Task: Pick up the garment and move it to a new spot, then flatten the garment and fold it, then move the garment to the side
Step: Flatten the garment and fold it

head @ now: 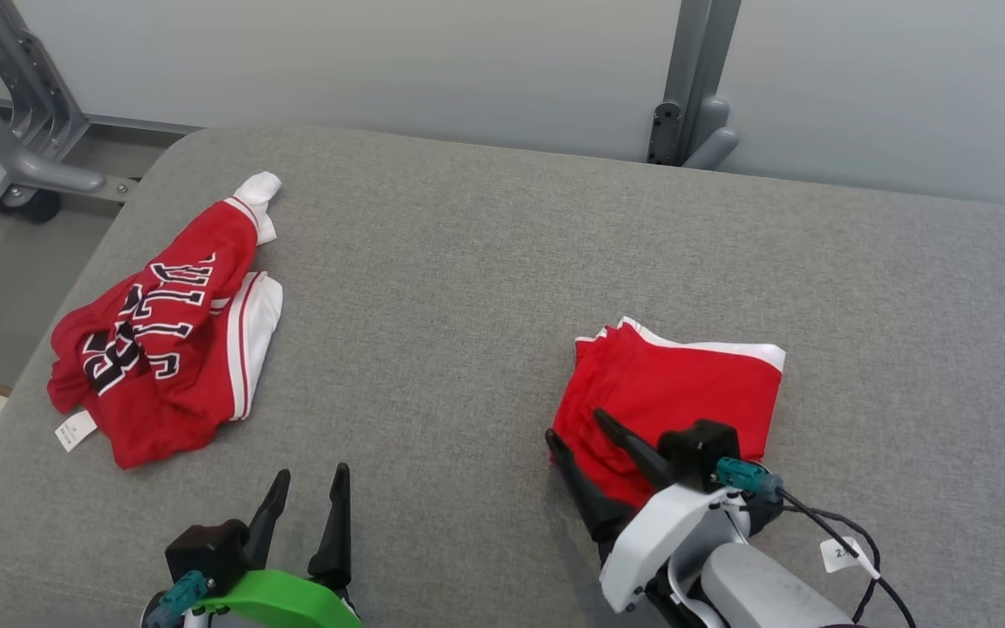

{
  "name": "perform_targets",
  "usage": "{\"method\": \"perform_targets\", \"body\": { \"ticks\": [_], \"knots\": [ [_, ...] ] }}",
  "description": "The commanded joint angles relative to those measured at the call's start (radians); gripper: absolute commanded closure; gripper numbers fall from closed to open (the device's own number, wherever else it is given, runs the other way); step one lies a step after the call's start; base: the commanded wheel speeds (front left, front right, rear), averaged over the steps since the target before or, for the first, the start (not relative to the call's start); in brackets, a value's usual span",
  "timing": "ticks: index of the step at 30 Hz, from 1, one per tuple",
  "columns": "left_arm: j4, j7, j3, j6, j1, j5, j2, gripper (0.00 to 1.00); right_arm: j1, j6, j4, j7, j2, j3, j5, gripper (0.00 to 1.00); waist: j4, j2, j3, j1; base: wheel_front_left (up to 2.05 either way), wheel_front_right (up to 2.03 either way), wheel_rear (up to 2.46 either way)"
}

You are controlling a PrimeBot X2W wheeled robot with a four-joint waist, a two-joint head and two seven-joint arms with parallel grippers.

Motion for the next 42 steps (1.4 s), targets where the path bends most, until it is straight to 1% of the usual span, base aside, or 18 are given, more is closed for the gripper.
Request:
{"method": "perform_targets", "body": {
  "ticks": [1, 4, 6, 7, 9, 11, 13, 17, 24, 27, 32, 42],
  "knots": [
    [0.001, 0.000, 0.013, 0.002, -0.006, -0.008, 0.003, 0.00, -0.004, 0.000, -0.015, -0.001, -0.004, 0.028, 0.010, 0.00, -0.012, 0.0000, -0.001, 0.0000, 0.00, 0.00, 0.00],
    [-0.002, 0.000, 0.021, 0.002, 0.001, -0.009, 0.003, 0.00, 0.014, 0.000, -0.042, -0.001, -0.004, 0.092, 0.042, 0.00, -0.032, 0.0000, -0.006, 0.0000, 0.00, 0.00, 0.00],
    [-0.002, 0.000, 0.024, 0.002, 0.004, -0.009, 0.003, 0.00, 0.024, 0.000, -0.067, -0.001, -0.001, 0.180, 0.085, 0.00, -0.046, 0.0000, -0.011, 0.0000, 0.00, 0.00, 0.00],
    [-0.002, 0.000, 0.026, 0.002, 0.007, -0.009, 0.003, 0.00, 0.022, 0.000, -0.064, -0.001, -0.003, 0.207, 0.098, 0.00, -0.055, 0.0000, -0.014, 0.0000, 0.00, 0.00, 0.00],
    [-0.004, 0.000, 0.029, 0.002, 0.011, -0.007, 0.003, 0.00, 0.020, -0.001, -0.064, -0.001, -0.009, 0.225, 0.125, 0.00, -0.073, 0.0000, -0.019, 0.0000, 0.00, 0.00, 0.00],
    [-0.005, 0.000, 0.031, 0.002, 0.012, -0.007, 0.003, 0.00, 0.023, -0.001, -0.066, -0.001, -0.014, 0.225, 0.128, 0.00, -0.082, 0.0000, -0.021, 0.0000, 0.00, 0.00, 0.00],
    [-0.007, 0.000, 0.034, 0.002, 0.015, -0.007, 0.003, 0.00, 0.034, -0.001, -0.071, -0.001, -0.025, 0.198, 0.129, 0.00, -0.099, 0.0000, -0.023, 0.0000, 0.00, 0.00, 0.00],
    [-0.010, 0.000, 0.036, 0.002, 0.020, -0.009, 0.003, 0.00, 0.063, 0.000, -0.069, -0.001, -0.048, 0.107, 0.093, 0.00, -0.126, 0.0000, -0.025, 0.0000, 0.00, 0.00, 0.00],
    [-0.009, 0.000, 0.028, 0.002, 0.023, -0.015, 0.003, 0.00, 0.124, 0.000, -0.072, -0.001, -0.064, -0.011, 0.039, 0.00, -0.144, 0.0000, -0.024, 0.0000, 0.00, 0.00, 0.00],
    [-0.008, 0.000, 0.027, 0.002, 0.026, -0.014, 0.003, 0.00, 0.146, 0.000, -0.080, -0.001, -0.063, -0.051, 0.028, 0.00, -0.146, 0.0000, -0.028, 0.0000, 0.00, 0.00, 0.00],
    [-0.012, 0.000, 0.043, 0.002, 0.042, -0.001, 0.003, 0.00, 0.190, 0.000, -0.107, -0.001, -0.054, -0.149, -0.006, 0.00, -0.161, 0.0000, -0.042, 0.0000, 0.00, 0.00, 0.00],
    [-0.052, 0.000, 0.087, 0.002, 0.081, 0.044, 0.003, 0.00, 0.267, 0.000, -0.188, -0.001, -0.024, -0.379, -0.140, 0.00, -0.227, 0.0000, -0.068, 0.0000, 0.00, 0.00, 0.00]
  ]
}}
